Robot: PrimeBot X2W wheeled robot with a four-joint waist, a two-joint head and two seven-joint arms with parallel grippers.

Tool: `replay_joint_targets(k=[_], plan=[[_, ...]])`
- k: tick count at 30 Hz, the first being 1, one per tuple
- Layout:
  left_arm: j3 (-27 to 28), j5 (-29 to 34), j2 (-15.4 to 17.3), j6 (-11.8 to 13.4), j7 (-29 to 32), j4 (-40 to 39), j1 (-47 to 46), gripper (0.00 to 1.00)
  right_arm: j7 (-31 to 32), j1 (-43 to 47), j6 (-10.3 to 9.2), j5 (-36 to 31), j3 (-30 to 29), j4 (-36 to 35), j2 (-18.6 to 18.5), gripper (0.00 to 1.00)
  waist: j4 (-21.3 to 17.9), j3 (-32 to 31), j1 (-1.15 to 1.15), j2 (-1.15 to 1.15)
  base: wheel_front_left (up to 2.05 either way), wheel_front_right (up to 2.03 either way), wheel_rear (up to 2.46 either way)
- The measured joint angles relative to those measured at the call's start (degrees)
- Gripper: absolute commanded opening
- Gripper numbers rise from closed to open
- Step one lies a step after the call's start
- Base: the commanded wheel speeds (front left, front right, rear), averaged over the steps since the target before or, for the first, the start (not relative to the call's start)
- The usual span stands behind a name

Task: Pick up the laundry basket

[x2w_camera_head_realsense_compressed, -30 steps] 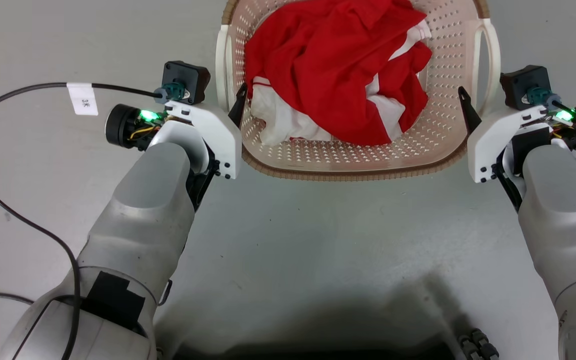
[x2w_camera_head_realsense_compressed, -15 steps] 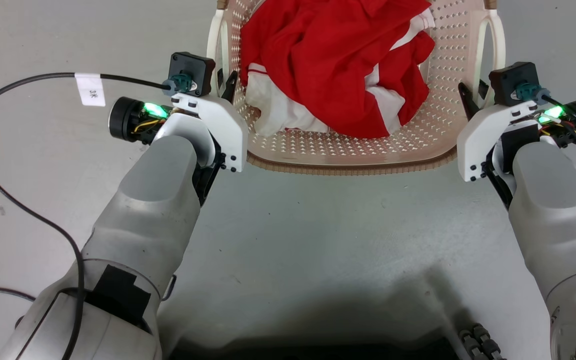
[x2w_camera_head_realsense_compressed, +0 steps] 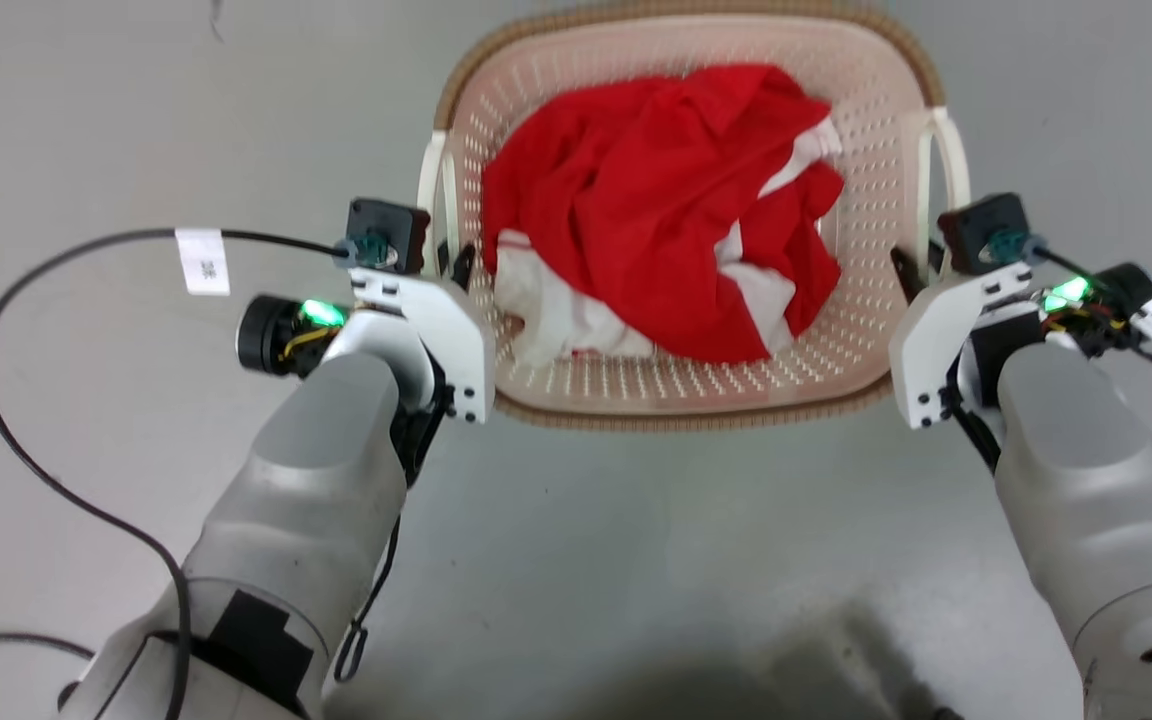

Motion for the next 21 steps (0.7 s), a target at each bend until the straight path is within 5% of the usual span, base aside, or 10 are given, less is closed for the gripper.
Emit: replay_joint_targets(k=[21], plan=[[-5.42,-11.24,1.41,0.03,10.87,-1.72,14.79,0.00,9.89,13.30,-0.01,12.39,14.66,0.13,1.74,0.00,1.21,-23.74,-0.02,0.00,0.00,0.00,0.00]])
